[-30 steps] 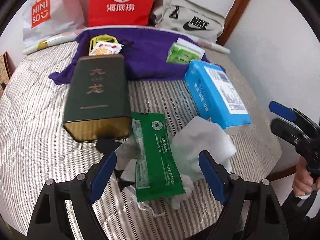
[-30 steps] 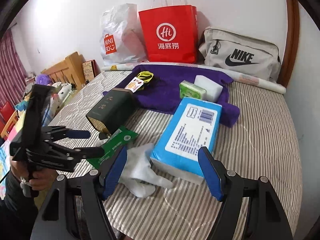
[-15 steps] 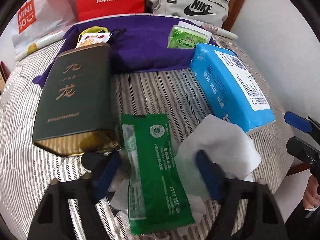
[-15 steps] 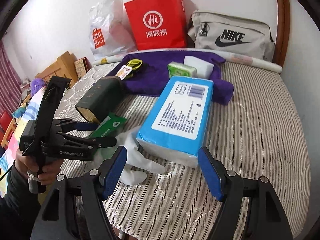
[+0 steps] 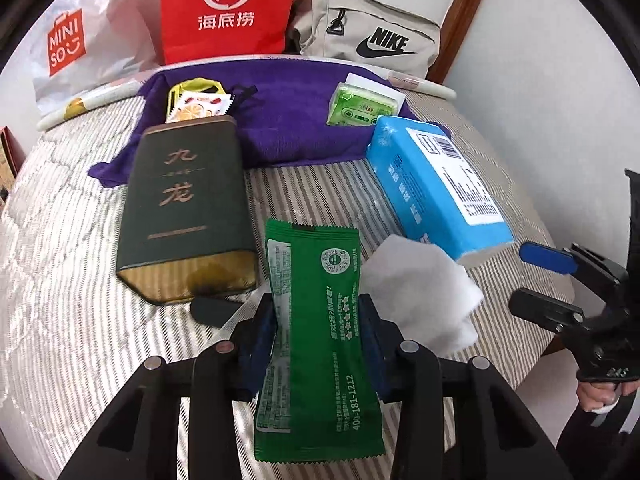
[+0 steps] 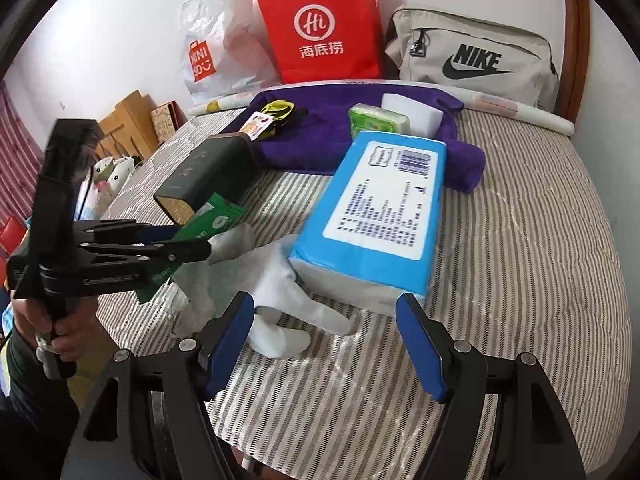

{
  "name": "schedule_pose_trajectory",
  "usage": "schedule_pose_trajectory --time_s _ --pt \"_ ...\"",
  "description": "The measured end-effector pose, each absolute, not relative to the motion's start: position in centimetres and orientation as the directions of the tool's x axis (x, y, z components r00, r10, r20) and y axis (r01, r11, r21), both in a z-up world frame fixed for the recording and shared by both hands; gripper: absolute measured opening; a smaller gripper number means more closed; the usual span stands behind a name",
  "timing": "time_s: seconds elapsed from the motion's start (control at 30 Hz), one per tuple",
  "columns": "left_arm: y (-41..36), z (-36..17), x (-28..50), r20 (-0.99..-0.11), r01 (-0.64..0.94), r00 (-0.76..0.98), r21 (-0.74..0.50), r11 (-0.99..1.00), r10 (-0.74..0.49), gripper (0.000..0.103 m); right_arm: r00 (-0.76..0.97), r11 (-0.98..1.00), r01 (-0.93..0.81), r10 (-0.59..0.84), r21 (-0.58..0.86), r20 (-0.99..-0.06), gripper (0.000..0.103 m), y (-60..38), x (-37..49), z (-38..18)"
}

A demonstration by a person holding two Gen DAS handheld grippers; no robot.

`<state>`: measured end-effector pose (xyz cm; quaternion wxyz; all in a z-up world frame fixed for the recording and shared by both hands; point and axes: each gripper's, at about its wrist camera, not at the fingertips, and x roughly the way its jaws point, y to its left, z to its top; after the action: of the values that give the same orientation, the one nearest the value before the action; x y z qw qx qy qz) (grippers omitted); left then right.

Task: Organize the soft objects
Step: 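Lift the green packet with the left gripper while the right gripper grasps the white glove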

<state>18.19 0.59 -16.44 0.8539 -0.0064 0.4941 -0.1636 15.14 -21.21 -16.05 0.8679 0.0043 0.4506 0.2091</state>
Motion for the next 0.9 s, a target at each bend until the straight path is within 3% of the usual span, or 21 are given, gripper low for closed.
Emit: schedule_pose_trajectory --time_s 0.5,0.9 --pt "5.2 -17.5 14.6 -0.851 0.169 0.482 -0.145 0.975 -0.21 0.038 0.456 0.85 -0.484 0.448 0.208 -0.769 0.073 -16.3 13.1 -16.4" --pt "8.3 -20.6 14.7 -0.858 0.082 0.458 -0.22 0.972 -0.232 0.038 0.378 0.787 -0.573 0.501 0.229 -0.778 0.055 -12.0 12.5 -18.0"
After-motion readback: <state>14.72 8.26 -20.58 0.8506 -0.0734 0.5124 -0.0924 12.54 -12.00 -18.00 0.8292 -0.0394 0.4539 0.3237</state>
